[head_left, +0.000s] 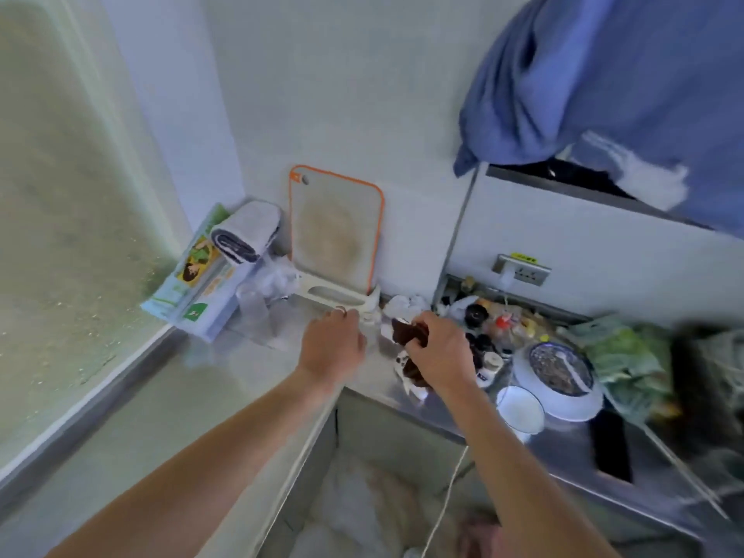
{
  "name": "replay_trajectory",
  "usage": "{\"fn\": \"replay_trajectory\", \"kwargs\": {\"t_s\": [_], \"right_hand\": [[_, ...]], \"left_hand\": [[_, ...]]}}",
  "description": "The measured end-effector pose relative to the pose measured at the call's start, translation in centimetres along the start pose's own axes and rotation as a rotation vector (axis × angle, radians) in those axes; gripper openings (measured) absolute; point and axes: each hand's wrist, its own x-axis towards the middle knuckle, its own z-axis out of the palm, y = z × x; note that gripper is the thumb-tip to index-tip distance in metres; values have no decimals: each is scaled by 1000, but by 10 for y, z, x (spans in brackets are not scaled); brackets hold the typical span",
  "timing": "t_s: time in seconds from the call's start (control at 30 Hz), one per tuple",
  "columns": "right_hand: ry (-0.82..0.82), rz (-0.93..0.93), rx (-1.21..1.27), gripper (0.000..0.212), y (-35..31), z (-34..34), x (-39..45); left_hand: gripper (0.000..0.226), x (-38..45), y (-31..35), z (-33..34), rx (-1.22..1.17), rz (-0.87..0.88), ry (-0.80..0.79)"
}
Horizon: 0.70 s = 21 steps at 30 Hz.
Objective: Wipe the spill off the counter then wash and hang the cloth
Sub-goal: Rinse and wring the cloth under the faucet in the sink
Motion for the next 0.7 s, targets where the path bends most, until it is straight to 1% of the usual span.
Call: {"fn": "replay_trajectory", "kwargs": {"t_s": [0.17,0.27,0.37,0.47,0.57,0.7], "right_hand": [[199,197,-5,29,70,-88,-59],[339,364,1,29,120,-138,-107],[496,523,34,25,164,-178,-162],[594,643,0,27,205,-208,-221],[683,766,13,26,245,-234,-283],[784,920,58,28,293,-258,-361]], "left_hand": [[22,8,117,-1,-115,316,-123],[21,-2,200,7,-181,526,-137],[25,-24,281,14,-183,699,-140],[23,-58,356,17,-185,863,-131],[23,-100,424,20,-221,972,-142],[20,-154,503,32,-235,1051,-196]]}}
